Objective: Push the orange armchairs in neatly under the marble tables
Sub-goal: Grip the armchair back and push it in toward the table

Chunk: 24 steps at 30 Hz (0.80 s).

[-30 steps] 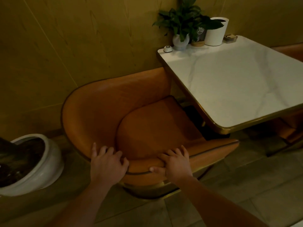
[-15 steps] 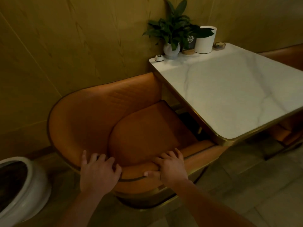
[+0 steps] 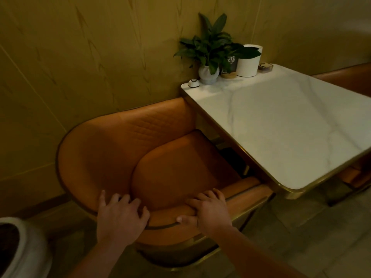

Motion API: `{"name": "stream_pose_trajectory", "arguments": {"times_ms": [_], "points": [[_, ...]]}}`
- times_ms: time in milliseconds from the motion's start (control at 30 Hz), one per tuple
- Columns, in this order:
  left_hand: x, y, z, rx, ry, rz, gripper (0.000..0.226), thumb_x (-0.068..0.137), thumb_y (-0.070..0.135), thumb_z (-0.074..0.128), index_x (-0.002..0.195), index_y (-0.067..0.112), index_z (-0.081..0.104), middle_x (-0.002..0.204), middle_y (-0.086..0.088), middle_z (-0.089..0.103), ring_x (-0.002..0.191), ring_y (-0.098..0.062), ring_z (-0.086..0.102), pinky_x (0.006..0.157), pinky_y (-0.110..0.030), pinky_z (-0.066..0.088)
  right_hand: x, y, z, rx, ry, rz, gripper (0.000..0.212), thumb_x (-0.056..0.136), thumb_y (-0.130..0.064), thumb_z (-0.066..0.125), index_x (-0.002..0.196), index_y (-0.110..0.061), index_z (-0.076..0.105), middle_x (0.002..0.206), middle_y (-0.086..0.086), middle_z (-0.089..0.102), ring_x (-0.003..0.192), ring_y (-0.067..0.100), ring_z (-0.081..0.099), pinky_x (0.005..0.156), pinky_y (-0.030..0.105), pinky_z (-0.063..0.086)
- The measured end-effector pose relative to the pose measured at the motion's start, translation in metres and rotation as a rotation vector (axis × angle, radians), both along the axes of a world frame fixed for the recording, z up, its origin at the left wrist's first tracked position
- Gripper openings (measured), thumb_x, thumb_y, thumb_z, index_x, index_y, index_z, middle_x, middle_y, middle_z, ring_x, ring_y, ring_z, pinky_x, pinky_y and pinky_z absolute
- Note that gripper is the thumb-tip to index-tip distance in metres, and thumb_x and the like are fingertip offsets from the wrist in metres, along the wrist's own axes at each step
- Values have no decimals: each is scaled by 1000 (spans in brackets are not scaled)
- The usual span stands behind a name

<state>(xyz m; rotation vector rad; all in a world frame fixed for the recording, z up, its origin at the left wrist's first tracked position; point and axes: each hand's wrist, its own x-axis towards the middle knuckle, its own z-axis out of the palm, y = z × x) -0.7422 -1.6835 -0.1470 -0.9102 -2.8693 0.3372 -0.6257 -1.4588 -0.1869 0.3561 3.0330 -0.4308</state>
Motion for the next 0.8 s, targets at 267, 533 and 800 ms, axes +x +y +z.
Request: {"name": "stream_pose_trajectory", "arguments": {"times_ms": [267,533,800], "points": [[-9,5,1,-7,-12,5,51,85,56,32,78,30,75,76,4,68,83,-21,63,106,-63,29,-8,4,4,2,-39,-11,92,71,-96,11,137,-43,48,132,-11,55,128,21,39,112,46,8],[-7,4,0,-16,-23,19,48,84,53,35,77,29,75,75,2,68,81,-23,63,106,-62,30,-7,2,9,-4,-100,-15,89,74,-93,11,141,-44,42,138,-6,52,132,24,35,115,49,5],[-6,4,14,-88,-207,77,56,94,56,17,123,37,60,125,7,61,122,-19,49,115,-60,11,-16,-1,34,-209,-258,-111,83,83,-85,13,135,-34,52,136,1,55,136,25,36,117,51,7]]}}
